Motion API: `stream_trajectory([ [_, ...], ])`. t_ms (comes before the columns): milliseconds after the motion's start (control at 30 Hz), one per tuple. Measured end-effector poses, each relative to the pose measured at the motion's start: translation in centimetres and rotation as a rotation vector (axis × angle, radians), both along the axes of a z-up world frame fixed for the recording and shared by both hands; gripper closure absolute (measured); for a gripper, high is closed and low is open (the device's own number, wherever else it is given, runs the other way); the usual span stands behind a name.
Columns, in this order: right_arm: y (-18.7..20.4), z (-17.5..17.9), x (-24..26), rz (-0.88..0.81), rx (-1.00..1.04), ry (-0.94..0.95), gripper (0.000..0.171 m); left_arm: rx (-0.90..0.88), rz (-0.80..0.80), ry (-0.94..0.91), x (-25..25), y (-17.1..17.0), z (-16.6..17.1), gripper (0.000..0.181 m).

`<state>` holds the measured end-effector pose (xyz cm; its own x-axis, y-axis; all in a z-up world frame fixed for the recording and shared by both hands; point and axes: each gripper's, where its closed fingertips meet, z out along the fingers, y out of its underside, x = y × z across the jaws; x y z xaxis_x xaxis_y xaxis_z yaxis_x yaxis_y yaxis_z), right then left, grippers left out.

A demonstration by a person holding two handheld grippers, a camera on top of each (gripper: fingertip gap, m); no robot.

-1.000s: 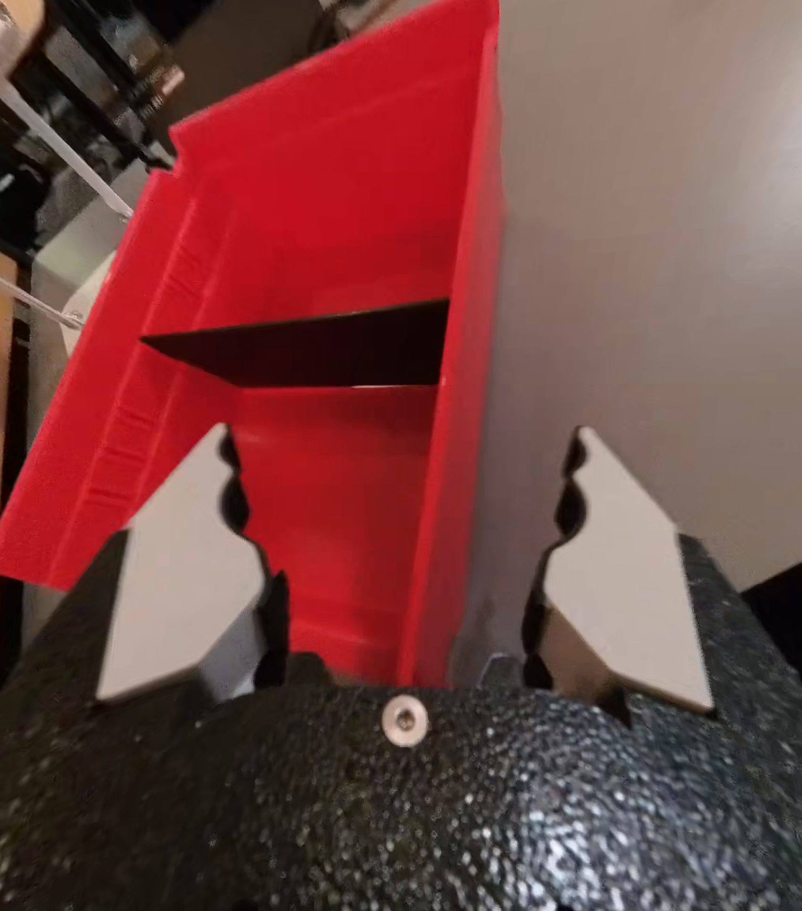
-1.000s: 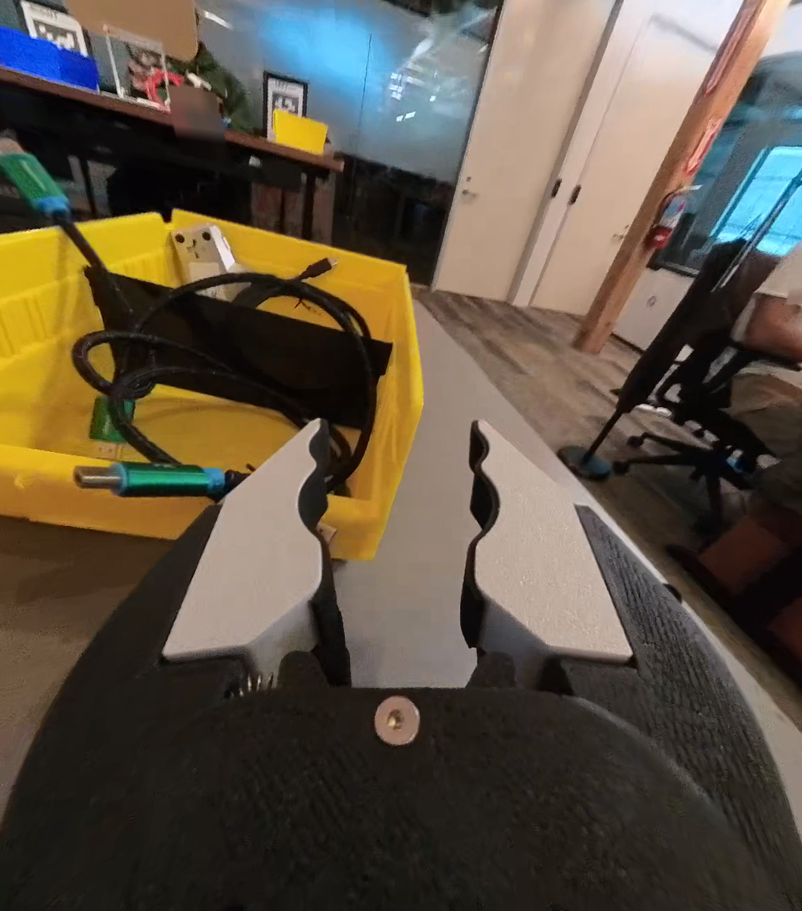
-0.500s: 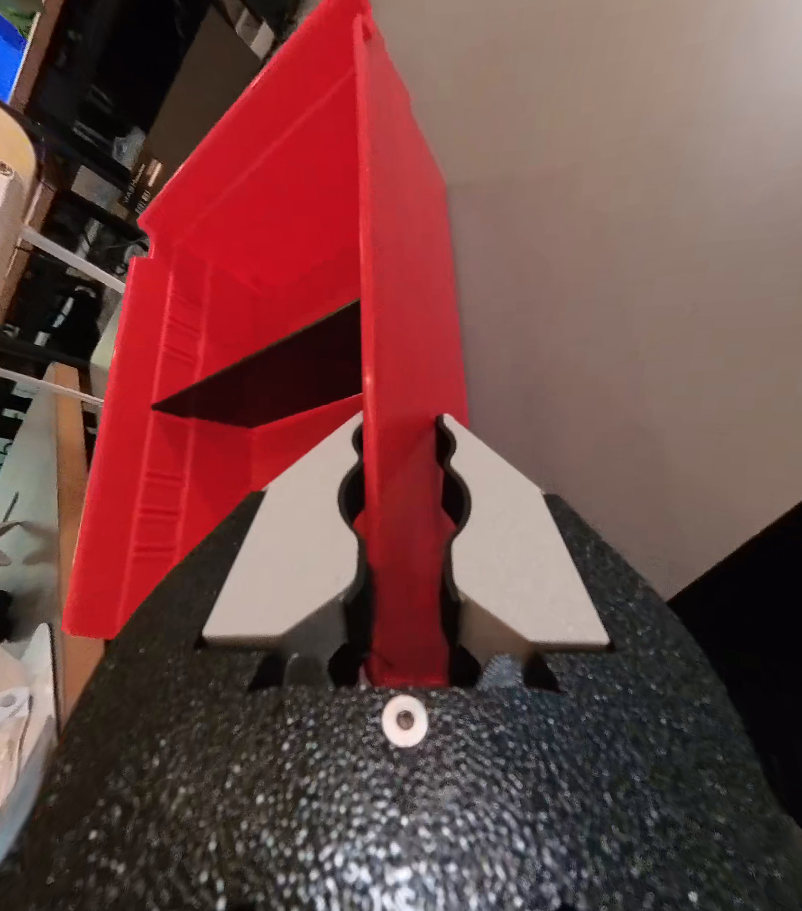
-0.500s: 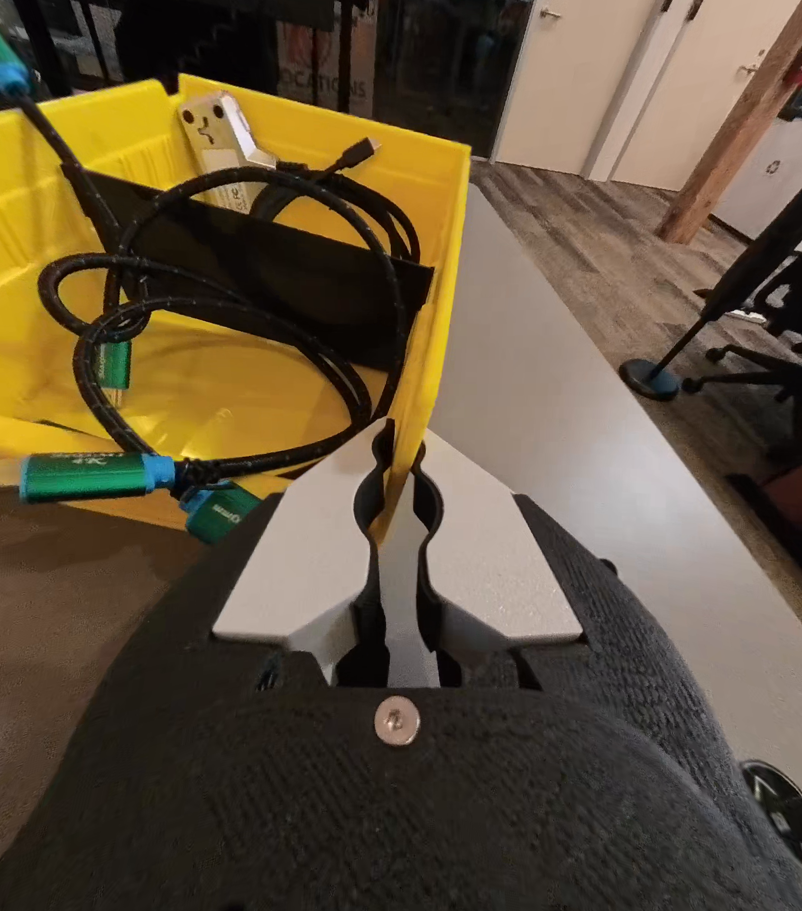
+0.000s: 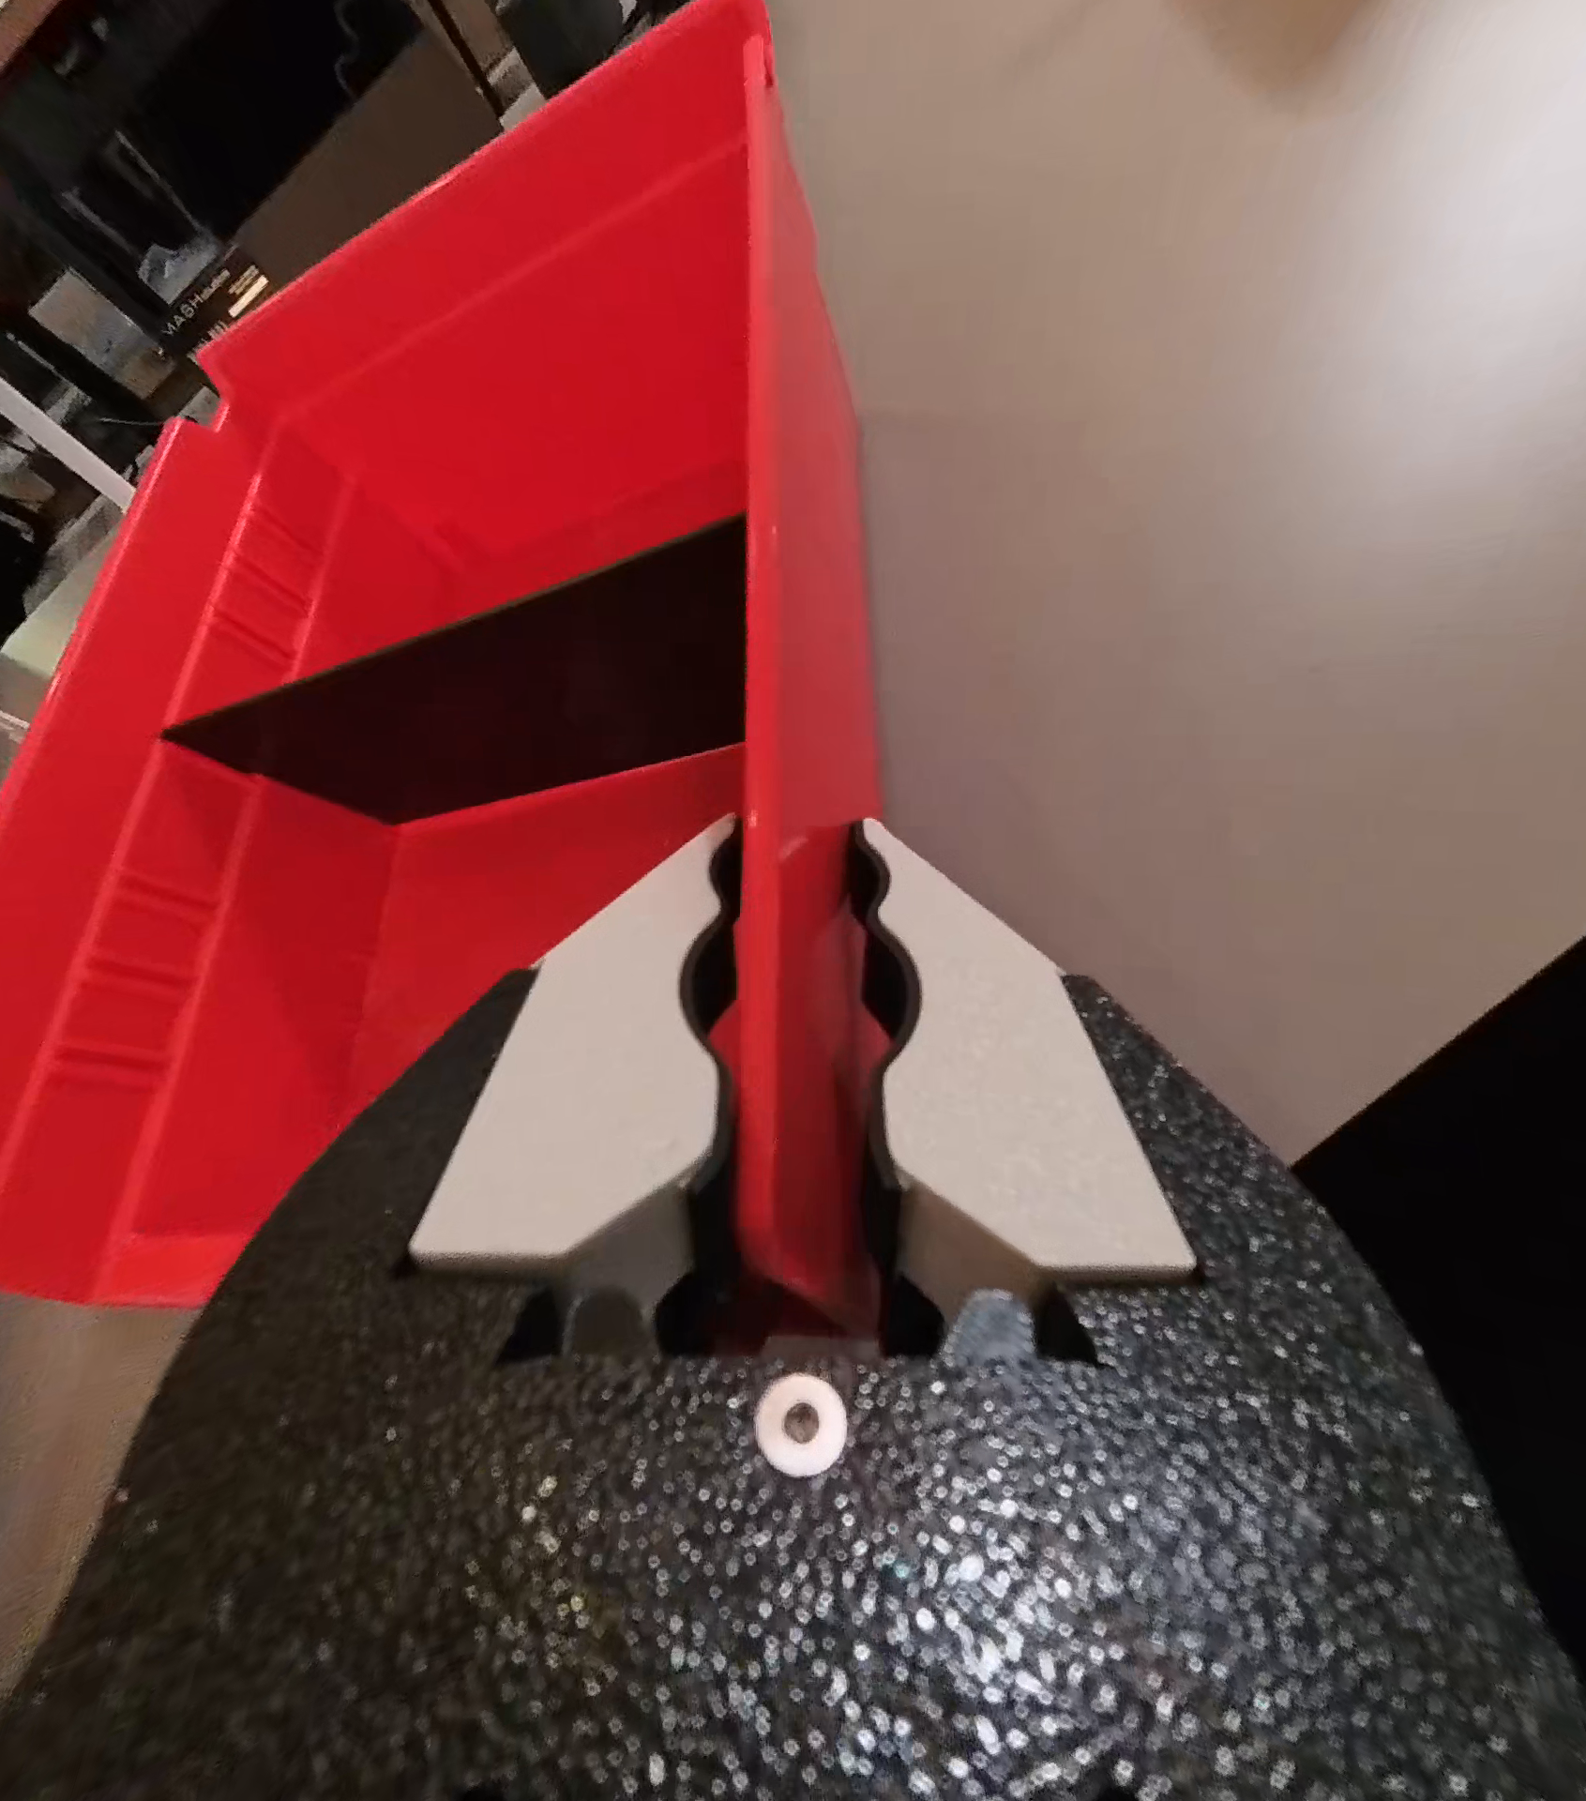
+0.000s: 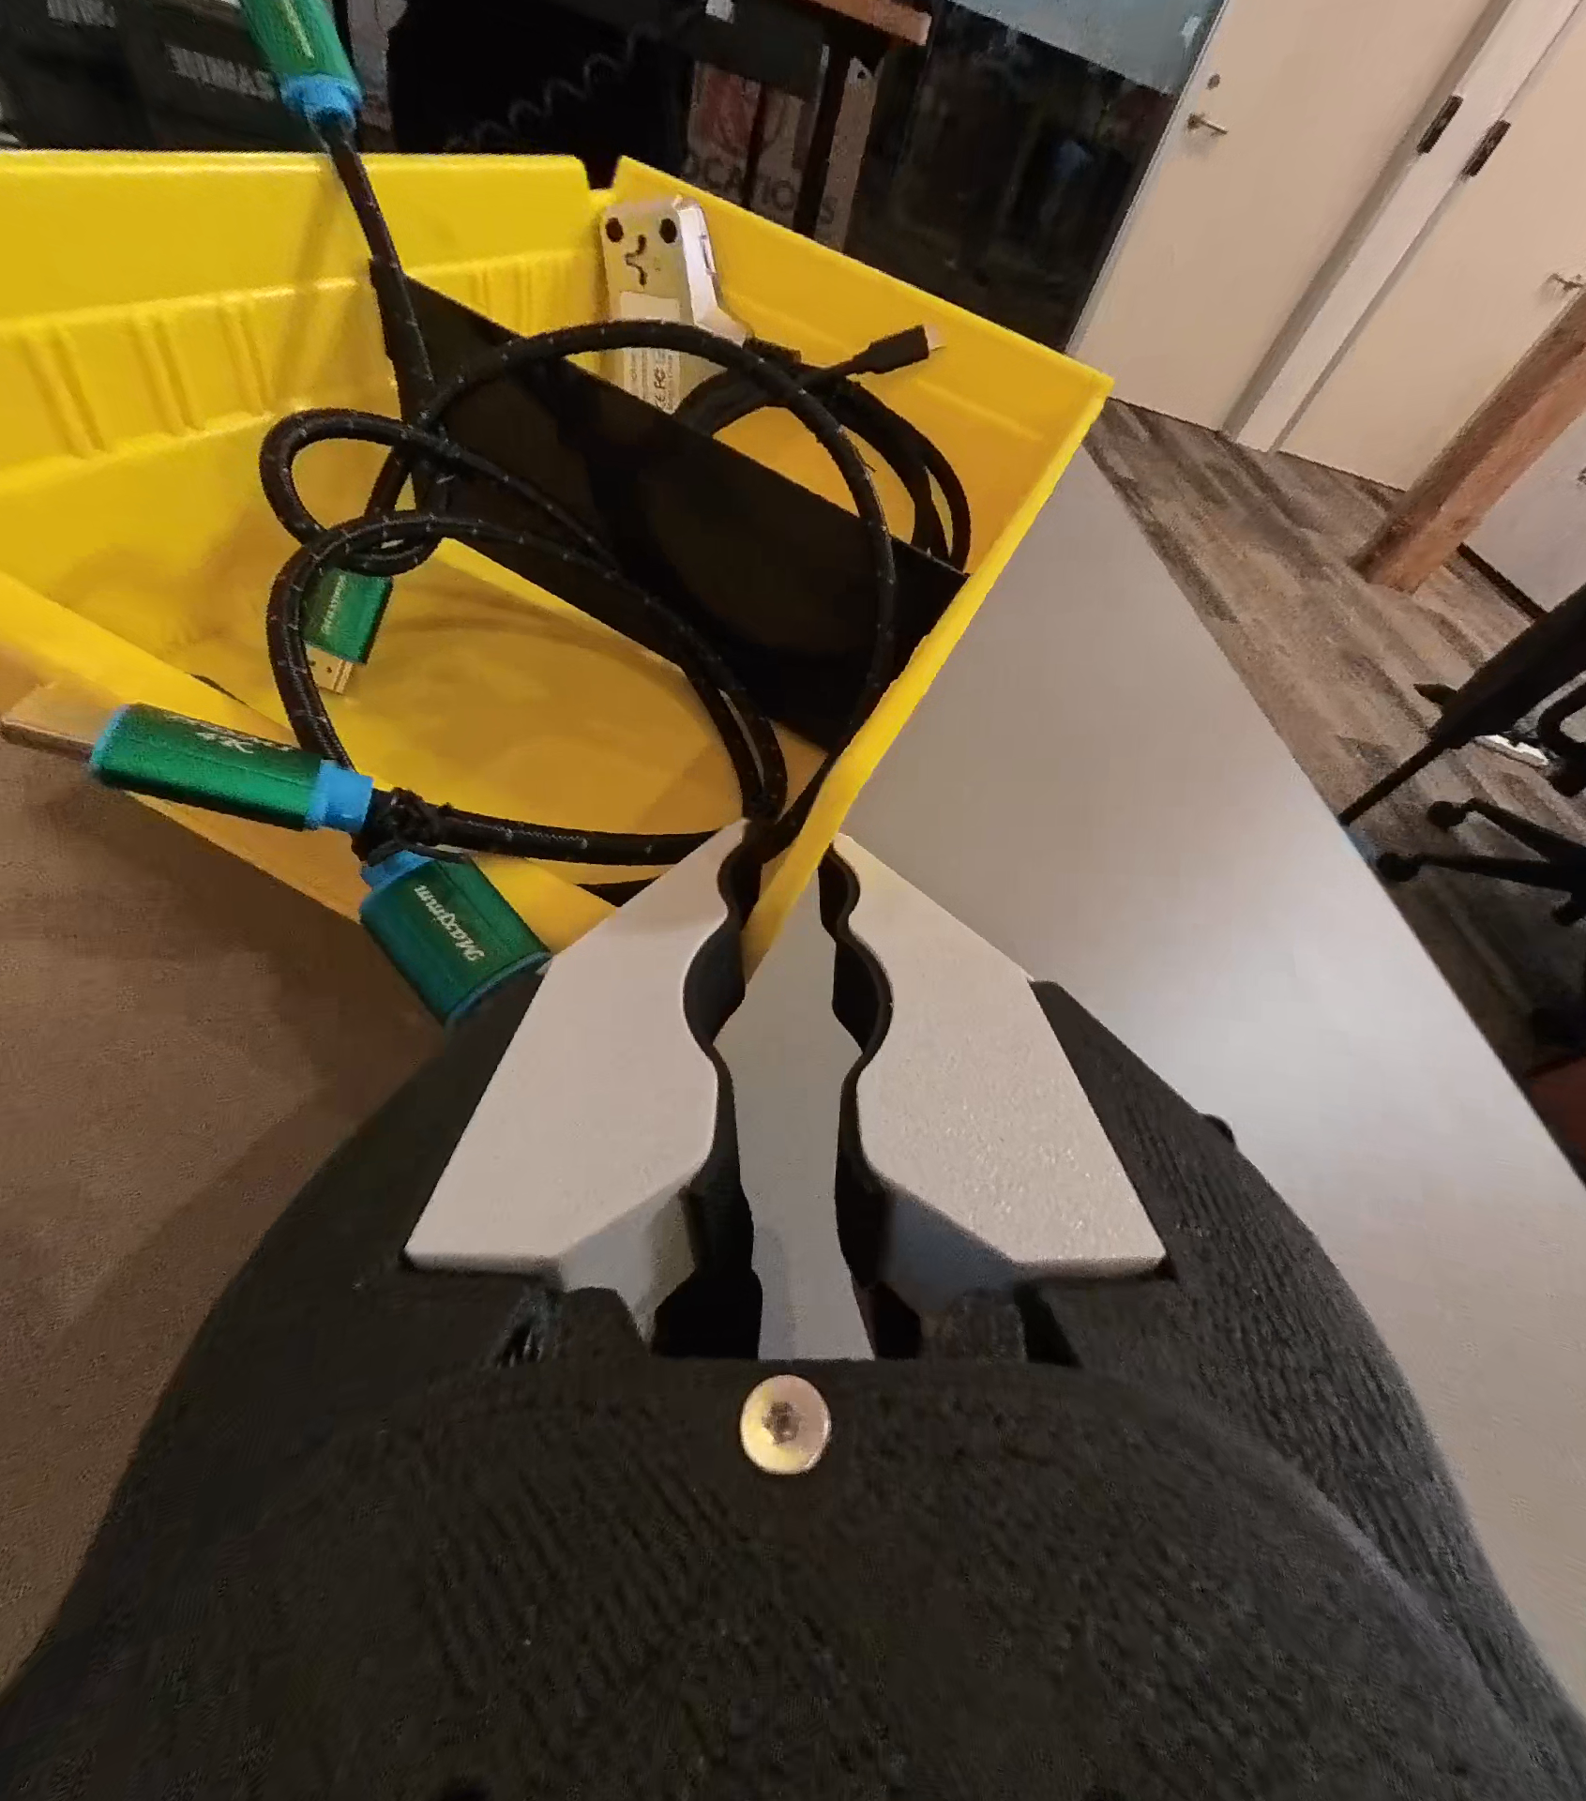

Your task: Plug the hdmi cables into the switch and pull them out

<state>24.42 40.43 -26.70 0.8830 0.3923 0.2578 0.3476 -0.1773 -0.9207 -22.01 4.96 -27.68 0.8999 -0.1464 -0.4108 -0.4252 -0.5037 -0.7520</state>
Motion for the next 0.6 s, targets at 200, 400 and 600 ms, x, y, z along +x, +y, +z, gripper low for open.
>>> stream_trajectory([
  [200,-0.7,0.0,-2.3,0.058,0.006,-0.015,0.160,-0.004,-0.017,0.003,0.3,0.2,-0.1,0.166],
  [400,-1.8,0.0,-5.5,0.149,0.008,-0.011,0.160,-0.010,-0.030,0.008,0.7,0.4,-0.2,0.171],
  [600,-3.7,0.1,-10.5,0.234,0.025,-0.028,0.161,-0.007,-0.034,-0.004,0.8,0.4,-0.2,0.172],
])
